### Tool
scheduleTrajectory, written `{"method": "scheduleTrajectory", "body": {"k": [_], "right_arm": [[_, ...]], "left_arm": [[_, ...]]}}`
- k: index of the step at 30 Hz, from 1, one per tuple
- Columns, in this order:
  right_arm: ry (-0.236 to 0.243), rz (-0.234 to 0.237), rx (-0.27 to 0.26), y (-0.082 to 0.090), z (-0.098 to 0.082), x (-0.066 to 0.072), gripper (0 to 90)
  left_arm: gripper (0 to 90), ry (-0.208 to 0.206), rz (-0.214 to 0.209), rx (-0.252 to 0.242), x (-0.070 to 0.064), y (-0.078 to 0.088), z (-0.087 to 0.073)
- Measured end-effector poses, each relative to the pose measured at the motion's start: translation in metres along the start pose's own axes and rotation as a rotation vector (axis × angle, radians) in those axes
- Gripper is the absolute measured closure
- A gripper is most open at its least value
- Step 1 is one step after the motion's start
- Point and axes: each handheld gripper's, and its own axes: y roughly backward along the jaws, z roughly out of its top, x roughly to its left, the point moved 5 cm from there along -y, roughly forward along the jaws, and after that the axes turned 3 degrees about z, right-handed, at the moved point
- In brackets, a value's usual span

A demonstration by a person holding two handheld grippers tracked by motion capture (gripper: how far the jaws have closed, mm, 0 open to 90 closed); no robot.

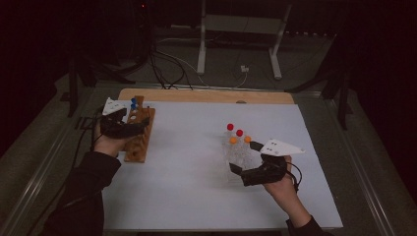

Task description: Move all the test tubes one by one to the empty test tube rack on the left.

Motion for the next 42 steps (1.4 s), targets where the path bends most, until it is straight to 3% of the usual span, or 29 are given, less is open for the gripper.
{"method": "scheduleTrajectory", "body": {"k": [6, 10, 18, 28, 35, 42], "right_arm": [[-0.024, -0.052, -0.002, 0.004, -0.003, -0.020, 0.0], [-0.041, -0.069, 0.016, 0.001, -0.009, -0.031, 0.0], [-0.074, -0.121, 0.062, -0.008, -0.027, -0.050, 6.3], [-0.098, -0.178, 0.118, -0.022, -0.044, -0.068, 28.6], [-0.112, -0.188, 0.129, -0.031, -0.048, -0.075, 51.1], [-0.101, -0.190, 0.158, -0.045, -0.050, -0.076, 67.2]], "left_arm": [[1.1, -0.051, -0.140, -0.010, -0.034, 0.018, -0.014], [1.1, -0.090, -0.197, 0.012, -0.057, 0.024, -0.029], [1.1, -0.113, -0.312, 0.010, -0.086, 0.032, -0.048], [1.1, -0.153, -0.368, 0.025, -0.108, 0.033, -0.062], [1.2, -0.158, -0.381, 0.033, -0.110, 0.031, -0.066], [1.2, -0.160, -0.384, 0.034, -0.112, 0.030, -0.068]]}}
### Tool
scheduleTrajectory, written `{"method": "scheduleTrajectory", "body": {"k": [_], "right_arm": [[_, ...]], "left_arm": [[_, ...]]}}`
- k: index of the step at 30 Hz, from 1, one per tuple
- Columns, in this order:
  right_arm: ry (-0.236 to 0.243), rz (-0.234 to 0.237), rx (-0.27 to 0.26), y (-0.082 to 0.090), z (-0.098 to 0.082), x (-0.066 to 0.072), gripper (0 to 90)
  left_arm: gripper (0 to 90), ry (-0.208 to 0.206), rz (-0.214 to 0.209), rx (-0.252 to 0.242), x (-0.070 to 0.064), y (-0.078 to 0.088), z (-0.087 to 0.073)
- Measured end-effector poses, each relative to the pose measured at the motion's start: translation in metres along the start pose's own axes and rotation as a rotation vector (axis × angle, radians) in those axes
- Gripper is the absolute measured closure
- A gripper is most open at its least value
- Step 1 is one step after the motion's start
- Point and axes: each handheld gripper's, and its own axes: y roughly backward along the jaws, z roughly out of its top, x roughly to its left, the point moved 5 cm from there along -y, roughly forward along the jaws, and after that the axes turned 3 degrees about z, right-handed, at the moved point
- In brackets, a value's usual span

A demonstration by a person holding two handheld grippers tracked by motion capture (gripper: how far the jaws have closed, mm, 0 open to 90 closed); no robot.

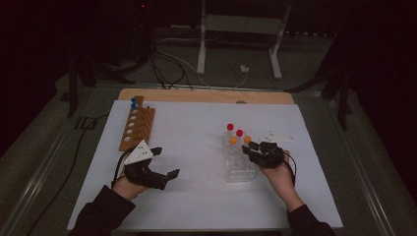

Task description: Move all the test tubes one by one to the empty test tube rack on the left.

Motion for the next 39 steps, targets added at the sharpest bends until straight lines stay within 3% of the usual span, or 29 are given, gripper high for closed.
{"method": "scheduleTrajectory", "body": {"k": [4, 13, 32, 39], "right_arm": [[0.021, -0.027, 0.007, -0.002, 0.001, 0.000, 73.5], [0.042, -0.045, 0.001, 0.000, 0.005, 0.002, 74.7], [0.093, -0.061, -0.113, 0.046, 0.033, 0.012, 74.8], [0.097, -0.028, -0.122, 0.061, 0.040, 0.021, 74.8]], "left_arm": [[1.2, 0.002, -0.002, 0.001, 0.000, 0.000, -0.001], [1.2, 0.000, -0.010, 0.006, 0.000, -0.001, -0.002], [1.2, 0.005, -0.023, -0.005, 0.000, 0.003, 0.002], [1.2, -0.007, -0.031, -0.014, -0.003, 0.006, 0.007]]}}
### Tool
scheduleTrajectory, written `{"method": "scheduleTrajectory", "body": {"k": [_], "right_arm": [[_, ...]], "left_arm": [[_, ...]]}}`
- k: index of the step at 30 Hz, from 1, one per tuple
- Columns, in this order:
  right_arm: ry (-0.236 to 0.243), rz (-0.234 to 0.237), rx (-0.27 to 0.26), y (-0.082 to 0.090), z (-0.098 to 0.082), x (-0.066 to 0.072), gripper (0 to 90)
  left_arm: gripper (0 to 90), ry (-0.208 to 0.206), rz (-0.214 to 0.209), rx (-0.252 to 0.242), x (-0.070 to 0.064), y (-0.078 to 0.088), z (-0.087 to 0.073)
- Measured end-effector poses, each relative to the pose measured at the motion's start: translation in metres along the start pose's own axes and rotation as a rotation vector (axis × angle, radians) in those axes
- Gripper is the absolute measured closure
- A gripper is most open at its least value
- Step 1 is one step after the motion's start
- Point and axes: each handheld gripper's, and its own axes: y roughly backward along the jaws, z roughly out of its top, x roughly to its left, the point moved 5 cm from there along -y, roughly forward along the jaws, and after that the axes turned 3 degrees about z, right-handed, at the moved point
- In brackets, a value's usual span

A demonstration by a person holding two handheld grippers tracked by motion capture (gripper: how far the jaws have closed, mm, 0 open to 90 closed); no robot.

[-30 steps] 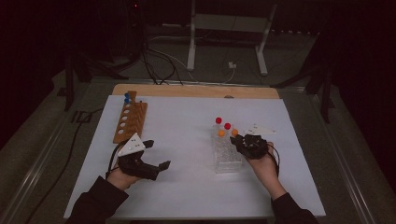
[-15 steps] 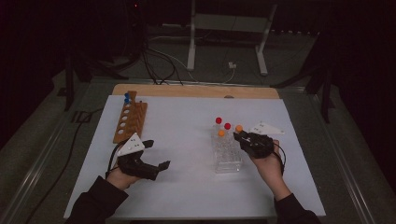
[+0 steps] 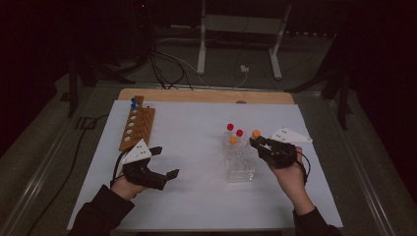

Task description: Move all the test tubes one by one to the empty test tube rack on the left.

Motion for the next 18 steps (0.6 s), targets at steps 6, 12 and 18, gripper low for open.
{"method": "scheduleTrajectory", "body": {"k": [6, 12, 18], "right_arm": [[0.011, 0.059, -0.011, 0.004, 0.006, 0.016, 74.8], [0.026, 0.142, -0.003, -0.001, 0.007, 0.041, 74.8], [0.053, 0.219, 0.030, -0.012, 0.002, 0.066, 74.8]], "left_arm": [[1.2, -0.005, -0.008, -0.004, -0.003, 0.000, 0.002], [1.2, -0.014, -0.016, -0.010, -0.007, 0.001, 0.006], [1.9, -0.013, -0.036, -0.015, -0.011, 0.001, 0.009]]}}
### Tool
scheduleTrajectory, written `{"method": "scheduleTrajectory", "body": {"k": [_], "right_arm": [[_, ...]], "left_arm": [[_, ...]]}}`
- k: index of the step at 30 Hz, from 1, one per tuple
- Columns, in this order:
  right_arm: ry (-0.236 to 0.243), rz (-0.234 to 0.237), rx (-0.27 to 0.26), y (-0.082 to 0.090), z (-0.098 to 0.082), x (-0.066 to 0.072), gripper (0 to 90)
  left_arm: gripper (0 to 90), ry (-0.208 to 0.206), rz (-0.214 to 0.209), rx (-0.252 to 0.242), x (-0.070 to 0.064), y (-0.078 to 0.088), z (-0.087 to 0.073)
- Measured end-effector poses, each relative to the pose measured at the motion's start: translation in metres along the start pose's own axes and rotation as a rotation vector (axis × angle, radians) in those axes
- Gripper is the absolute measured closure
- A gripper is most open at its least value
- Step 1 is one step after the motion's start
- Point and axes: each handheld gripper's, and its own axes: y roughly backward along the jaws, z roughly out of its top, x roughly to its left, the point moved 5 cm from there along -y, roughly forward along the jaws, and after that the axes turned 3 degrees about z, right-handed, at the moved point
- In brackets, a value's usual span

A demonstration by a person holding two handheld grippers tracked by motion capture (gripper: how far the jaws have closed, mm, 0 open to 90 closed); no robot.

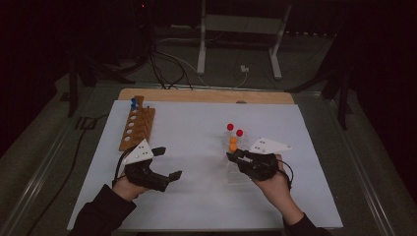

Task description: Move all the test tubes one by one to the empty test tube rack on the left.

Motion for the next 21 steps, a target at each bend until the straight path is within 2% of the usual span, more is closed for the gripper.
{"method": "scheduleTrajectory", "body": {"k": [10, 14, 18, 21], "right_arm": [[0.032, 0.074, 0.077, -0.027, -0.015, 0.025, 74.8], [0.050, 0.102, 0.104, -0.036, -0.020, 0.036, 74.8], [0.060, 0.123, 0.116, -0.041, -0.022, 0.044, 74.8], [0.061, 0.133, 0.123, -0.043, -0.024, 0.048, 74.8]], "left_arm": [[3.6, -0.023, -0.046, -0.009, -0.014, -0.008, 0.006], [5.2, -0.026, -0.079, -0.020, -0.022, -0.012, 0.010], [8.6, -0.043, -0.109, -0.032, -0.030, -0.016, 0.015], [16.1, -0.057, -0.126, -0.039, -0.035, -0.020, 0.017]]}}
